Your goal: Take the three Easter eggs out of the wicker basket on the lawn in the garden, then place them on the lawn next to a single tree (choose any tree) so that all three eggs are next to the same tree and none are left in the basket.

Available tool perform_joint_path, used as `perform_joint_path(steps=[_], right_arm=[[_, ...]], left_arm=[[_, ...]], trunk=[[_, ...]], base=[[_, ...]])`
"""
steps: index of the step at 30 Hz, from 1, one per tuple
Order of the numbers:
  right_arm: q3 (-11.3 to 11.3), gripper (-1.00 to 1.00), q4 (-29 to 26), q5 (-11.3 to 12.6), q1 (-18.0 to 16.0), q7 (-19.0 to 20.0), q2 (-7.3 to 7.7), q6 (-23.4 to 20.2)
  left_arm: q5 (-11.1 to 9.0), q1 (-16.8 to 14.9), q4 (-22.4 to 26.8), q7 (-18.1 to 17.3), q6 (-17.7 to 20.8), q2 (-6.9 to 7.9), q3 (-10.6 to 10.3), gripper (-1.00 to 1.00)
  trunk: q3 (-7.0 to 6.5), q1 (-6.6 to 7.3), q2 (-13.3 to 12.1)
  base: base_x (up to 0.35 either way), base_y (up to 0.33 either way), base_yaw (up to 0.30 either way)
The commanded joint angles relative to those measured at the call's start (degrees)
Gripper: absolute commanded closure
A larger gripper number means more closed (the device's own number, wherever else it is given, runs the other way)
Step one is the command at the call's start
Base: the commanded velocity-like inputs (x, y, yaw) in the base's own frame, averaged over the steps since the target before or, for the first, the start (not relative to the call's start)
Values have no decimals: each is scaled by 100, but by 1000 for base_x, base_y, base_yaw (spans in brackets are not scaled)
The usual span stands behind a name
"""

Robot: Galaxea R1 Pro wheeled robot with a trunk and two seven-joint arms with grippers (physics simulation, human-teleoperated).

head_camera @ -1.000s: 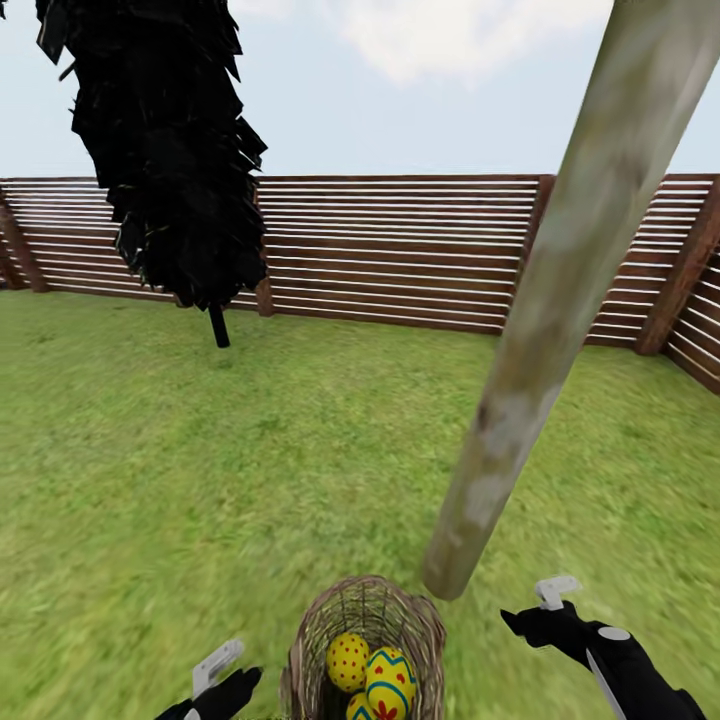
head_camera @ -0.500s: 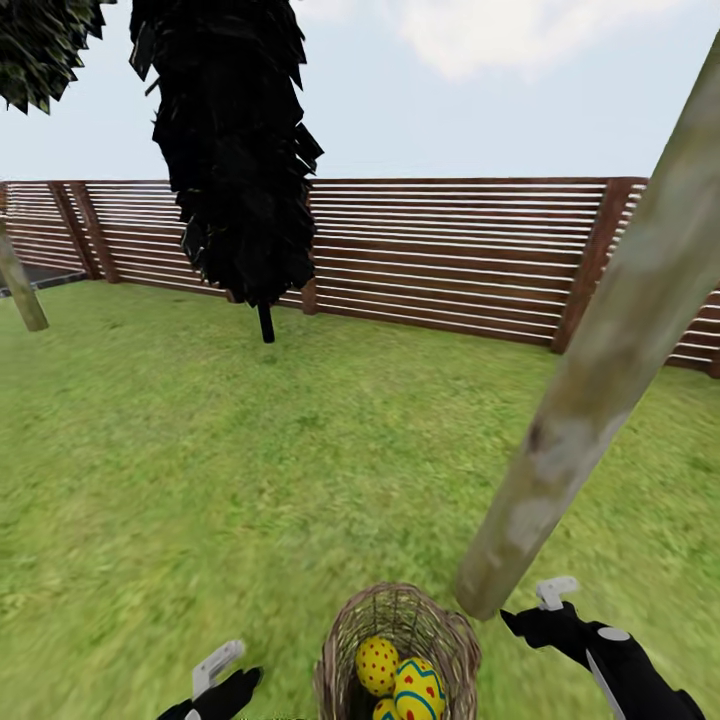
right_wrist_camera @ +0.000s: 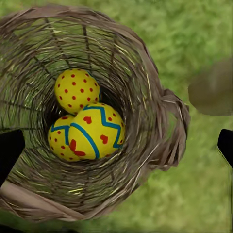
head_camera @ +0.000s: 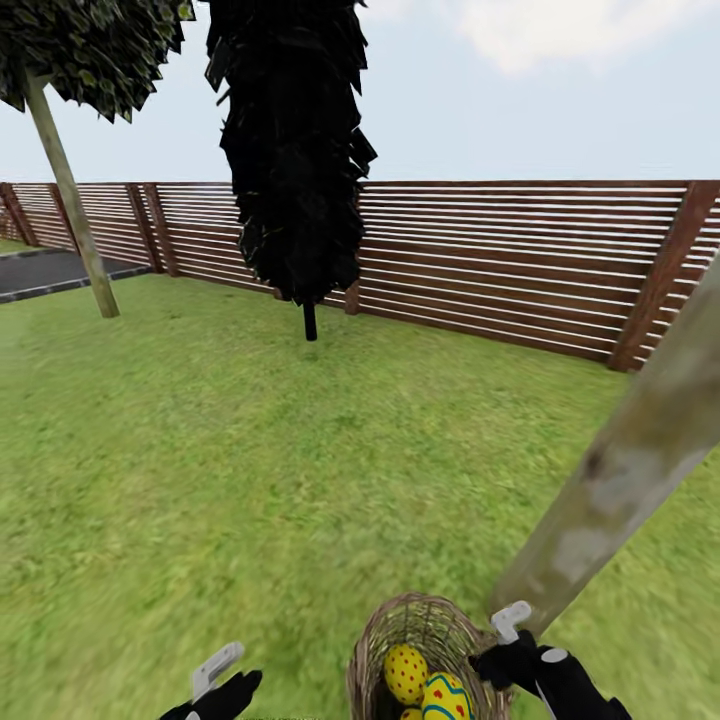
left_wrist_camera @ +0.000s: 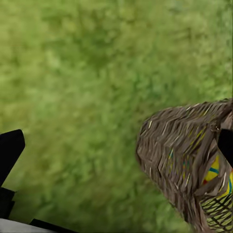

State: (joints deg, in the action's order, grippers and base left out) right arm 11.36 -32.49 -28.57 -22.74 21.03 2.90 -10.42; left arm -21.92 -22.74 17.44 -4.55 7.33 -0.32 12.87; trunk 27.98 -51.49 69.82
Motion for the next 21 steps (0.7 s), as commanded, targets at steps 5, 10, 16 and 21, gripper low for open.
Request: perform_joint_path(steps=[5, 10, 16, 21], right_arm=[[33, -100, 256, -229, 6, 35, -133, -14], [31, -100, 386, -253, 6, 39, -151, -13], [27, -100, 504, -243, 6, 41, -165, -12], [24, -100, 610, -229, 6, 47, -167, -12]], left_arm=[[-40, -3, 5, -20, 41, -3, 31, -100], [-40, -3, 5, -20, 41, -3, 31, -100], [-47, -3, 5, -20, 41, -3, 31, -100], [-49, -3, 5, -20, 41, -3, 27, -100]], trunk=[[-85, 110, -199], [-174, 220, -399], [-246, 308, -559], [-246, 308, -559]], base=[[0, 0, 291], [0, 0, 272], [0, 0, 168], [0, 0, 91]])
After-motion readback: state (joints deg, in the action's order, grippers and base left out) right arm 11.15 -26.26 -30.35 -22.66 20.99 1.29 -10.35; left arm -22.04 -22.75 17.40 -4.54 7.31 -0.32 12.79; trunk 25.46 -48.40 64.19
